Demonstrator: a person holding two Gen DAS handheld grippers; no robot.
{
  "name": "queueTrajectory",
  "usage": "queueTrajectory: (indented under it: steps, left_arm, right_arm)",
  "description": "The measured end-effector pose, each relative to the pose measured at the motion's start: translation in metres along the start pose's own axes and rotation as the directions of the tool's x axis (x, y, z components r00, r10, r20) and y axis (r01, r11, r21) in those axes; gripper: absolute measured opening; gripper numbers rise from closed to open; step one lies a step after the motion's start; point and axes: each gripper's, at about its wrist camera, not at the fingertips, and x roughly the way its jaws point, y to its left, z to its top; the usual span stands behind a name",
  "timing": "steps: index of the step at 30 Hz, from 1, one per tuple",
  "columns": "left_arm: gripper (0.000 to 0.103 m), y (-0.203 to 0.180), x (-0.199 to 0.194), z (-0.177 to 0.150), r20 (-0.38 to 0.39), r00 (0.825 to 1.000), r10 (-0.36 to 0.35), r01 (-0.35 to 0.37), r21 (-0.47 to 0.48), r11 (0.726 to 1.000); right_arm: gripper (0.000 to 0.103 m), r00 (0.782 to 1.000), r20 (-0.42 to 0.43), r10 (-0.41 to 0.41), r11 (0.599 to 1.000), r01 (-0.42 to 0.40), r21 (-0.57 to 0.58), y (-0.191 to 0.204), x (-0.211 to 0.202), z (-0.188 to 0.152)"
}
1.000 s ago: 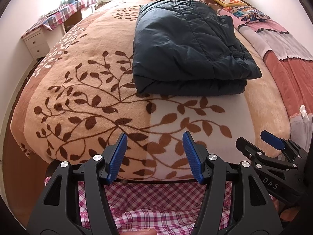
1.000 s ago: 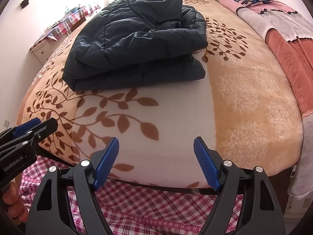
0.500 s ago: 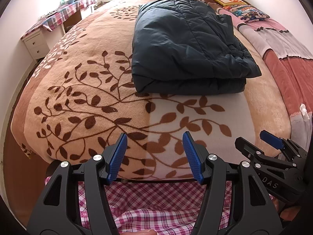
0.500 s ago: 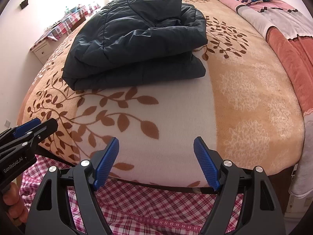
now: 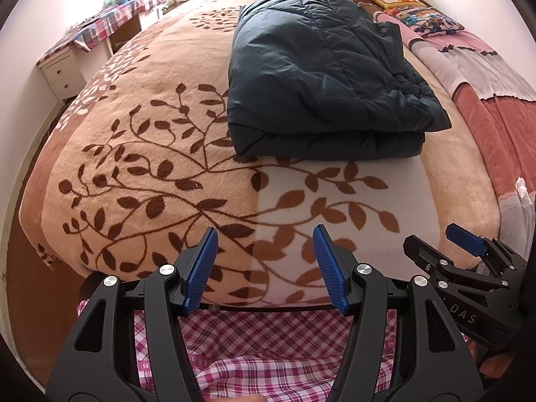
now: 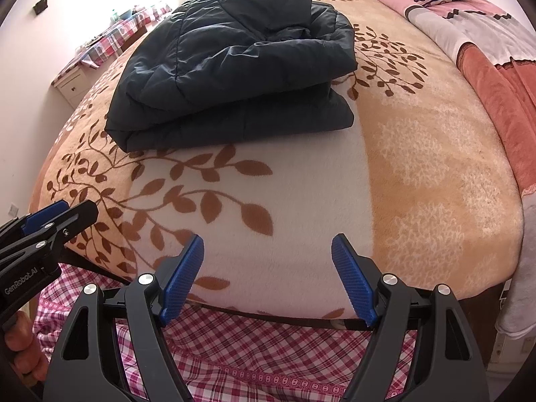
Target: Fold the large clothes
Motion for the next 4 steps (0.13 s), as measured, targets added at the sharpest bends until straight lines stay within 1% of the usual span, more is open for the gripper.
queueTrajectory:
  steps: [4]
  left_arm:
    - [0.059,0.001,-0.0004,-0.0003,0.002,1.0,-0.001,0.001,0.004,1.0]
  right_arm:
    - [0.077,1.0,-0.003,0.001,1.0,-0.001,0.0,-0.0017,-0.0002,0.0014]
